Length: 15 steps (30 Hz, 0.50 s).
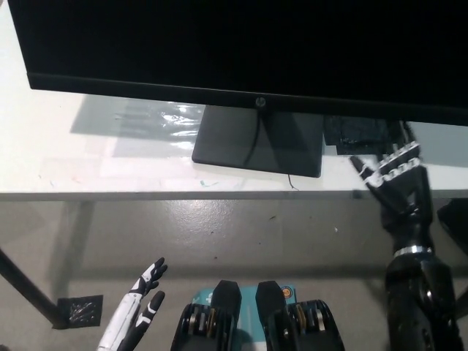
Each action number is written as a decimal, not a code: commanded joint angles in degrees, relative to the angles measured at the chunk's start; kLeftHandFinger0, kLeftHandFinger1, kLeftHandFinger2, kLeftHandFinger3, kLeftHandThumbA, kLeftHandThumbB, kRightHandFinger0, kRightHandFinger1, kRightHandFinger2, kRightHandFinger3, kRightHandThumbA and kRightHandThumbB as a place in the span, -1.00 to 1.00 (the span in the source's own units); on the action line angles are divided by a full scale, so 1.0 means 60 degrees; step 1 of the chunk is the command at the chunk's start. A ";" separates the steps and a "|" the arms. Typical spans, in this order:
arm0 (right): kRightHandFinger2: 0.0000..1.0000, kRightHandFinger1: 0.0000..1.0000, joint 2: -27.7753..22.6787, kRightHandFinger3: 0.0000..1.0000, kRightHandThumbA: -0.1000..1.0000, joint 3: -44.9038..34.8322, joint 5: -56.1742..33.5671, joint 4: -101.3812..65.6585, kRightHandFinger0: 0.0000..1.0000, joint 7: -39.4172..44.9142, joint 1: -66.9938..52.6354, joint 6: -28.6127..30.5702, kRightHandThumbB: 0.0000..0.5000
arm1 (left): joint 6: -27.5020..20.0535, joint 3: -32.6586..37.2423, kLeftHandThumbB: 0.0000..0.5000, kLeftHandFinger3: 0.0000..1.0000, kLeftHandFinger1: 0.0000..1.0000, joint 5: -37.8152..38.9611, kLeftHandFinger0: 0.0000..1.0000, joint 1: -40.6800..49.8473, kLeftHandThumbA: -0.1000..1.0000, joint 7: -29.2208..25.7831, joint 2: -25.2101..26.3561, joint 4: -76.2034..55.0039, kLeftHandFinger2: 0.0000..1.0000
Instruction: The monitor is being placed at the center of the desk and the robot uses its right hand to grab on the right side of the monitor and tilt the angle of the montior sideways.
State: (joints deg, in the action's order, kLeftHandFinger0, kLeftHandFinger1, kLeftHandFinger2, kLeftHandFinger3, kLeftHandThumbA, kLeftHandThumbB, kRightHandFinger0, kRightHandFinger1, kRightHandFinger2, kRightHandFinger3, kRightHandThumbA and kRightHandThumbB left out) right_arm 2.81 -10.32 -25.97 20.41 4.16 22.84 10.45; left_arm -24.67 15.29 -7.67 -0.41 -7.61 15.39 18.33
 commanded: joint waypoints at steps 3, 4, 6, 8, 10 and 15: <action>1.00 1.00 0.0211 1.00 1.00 0.0392 0.0188 0.0392 1.00 0.0525 0.0001 0.0063 -0.08 | -0.0377 -0.0039 -0.02 1.00 1.00 0.0062 1.00 -0.0174 1.00 -0.0221 0.0192 -0.0055 1.00; 1.00 1.00 0.0209 1.00 1.00 0.0457 0.0247 0.0479 1.00 0.0558 -0.0023 0.0069 -0.07 | -0.0377 -0.0040 -0.02 1.00 1.00 0.0064 1.00 -0.0179 1.00 -0.0222 0.0188 -0.0047 1.00; 1.00 1.00 0.0197 1.00 1.00 0.0479 0.0232 0.0499 1.00 0.0556 -0.0019 0.0093 -0.08 | -0.0377 -0.0040 -0.02 1.00 1.00 0.0065 1.00 -0.0180 1.00 -0.0223 0.0188 -0.0047 1.00; 1.00 1.00 0.0215 1.00 1.00 0.0534 0.0252 0.0774 1.00 0.0609 0.0053 0.0109 -0.12 | -0.0377 -0.0074 -0.01 1.00 1.00 0.0061 1.00 -0.0191 1.00 -0.0225 0.0196 -0.0078 1.00; 1.00 1.00 0.0217 1.00 1.00 0.0541 0.0253 0.0823 1.00 0.0623 0.0072 0.0124 -0.11 | -0.0377 -0.0082 0.00 1.00 1.00 0.0062 1.00 -0.0195 1.00 -0.0223 0.0199 -0.0081 1.00; 1.00 1.00 0.0114 1.00 1.00 0.0424 0.0173 0.1131 1.00 0.0672 0.0274 0.0113 -0.13 | -0.0377 -0.0068 -0.03 1.00 1.00 0.0099 1.00 -0.0197 1.00 -0.0217 0.0196 -0.0044 1.00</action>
State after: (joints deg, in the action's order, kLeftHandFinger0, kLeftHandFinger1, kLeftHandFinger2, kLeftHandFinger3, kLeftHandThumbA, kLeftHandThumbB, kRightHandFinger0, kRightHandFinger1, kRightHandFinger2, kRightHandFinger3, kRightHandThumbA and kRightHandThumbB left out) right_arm 3.51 -7.97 -25.41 25.82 6.61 22.20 11.14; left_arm -24.67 15.22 -7.54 -0.64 -7.74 15.40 18.34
